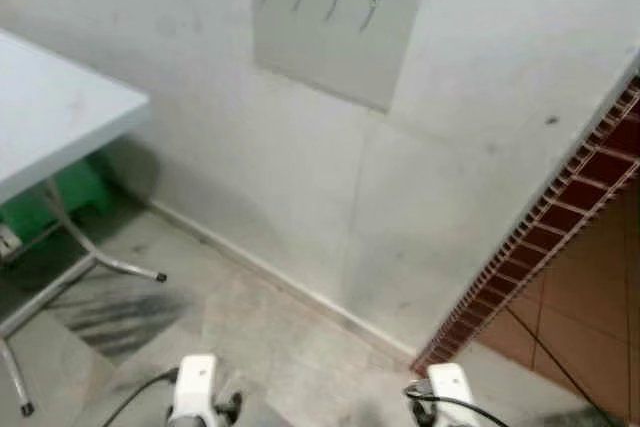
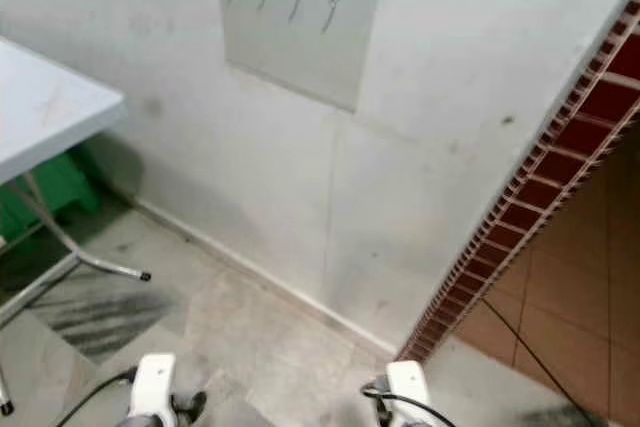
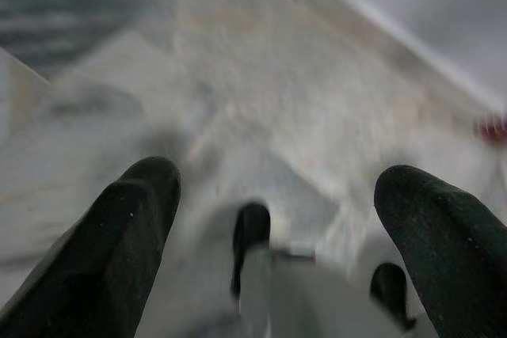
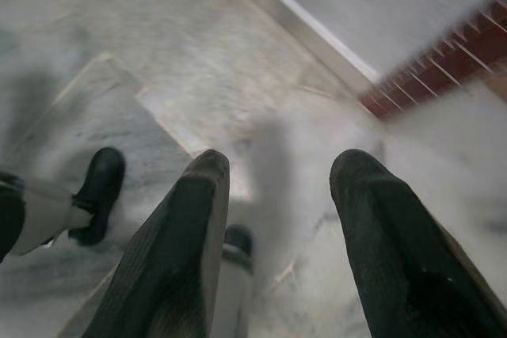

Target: Hang keys on a hook

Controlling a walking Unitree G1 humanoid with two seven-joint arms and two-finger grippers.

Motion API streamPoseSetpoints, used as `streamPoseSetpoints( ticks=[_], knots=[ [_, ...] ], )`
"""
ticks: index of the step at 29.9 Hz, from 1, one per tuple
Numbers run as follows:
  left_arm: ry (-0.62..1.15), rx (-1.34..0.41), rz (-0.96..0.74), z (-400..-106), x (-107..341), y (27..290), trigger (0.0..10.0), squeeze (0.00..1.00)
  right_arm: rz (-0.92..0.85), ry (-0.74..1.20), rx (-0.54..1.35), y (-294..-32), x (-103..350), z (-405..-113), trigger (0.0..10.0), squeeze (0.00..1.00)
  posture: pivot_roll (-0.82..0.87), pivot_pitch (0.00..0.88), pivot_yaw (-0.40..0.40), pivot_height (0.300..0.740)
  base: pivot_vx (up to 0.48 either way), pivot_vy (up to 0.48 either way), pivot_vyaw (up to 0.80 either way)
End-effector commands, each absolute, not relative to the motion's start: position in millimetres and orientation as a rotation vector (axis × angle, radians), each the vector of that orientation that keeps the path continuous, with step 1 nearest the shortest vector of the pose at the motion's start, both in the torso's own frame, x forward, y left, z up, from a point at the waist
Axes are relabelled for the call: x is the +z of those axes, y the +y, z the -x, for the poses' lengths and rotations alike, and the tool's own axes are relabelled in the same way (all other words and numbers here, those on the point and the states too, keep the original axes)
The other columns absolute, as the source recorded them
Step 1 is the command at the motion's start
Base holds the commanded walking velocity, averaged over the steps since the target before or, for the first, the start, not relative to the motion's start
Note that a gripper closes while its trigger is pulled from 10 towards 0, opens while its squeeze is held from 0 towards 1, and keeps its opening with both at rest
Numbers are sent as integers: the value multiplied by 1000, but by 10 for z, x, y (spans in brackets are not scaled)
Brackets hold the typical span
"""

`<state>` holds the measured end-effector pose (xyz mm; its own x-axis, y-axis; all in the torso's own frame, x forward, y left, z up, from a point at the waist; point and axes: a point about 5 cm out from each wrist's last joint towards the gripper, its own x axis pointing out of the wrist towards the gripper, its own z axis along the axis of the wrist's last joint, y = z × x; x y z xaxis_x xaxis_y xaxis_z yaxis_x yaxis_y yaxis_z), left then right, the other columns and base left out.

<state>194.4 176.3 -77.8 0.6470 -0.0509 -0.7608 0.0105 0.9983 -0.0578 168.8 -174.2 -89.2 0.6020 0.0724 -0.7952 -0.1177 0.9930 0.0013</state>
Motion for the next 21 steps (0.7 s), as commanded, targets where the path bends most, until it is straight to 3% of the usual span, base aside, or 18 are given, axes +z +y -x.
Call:
streamPoseSetpoints(
  ticks=[1,21],
  knots=[
    [901,-38,65,-1857,-830,1710,10000,0,66,940,99,-1818,-911,-1631,10000,0,43,0,-52,740,0,0,800],
    [893,-30,74,-1873,-821,1715,10000,0,66,941,101,-1820,-909,-1637,10000,0,48,0,-56,740,0,0,800]
  ],
)
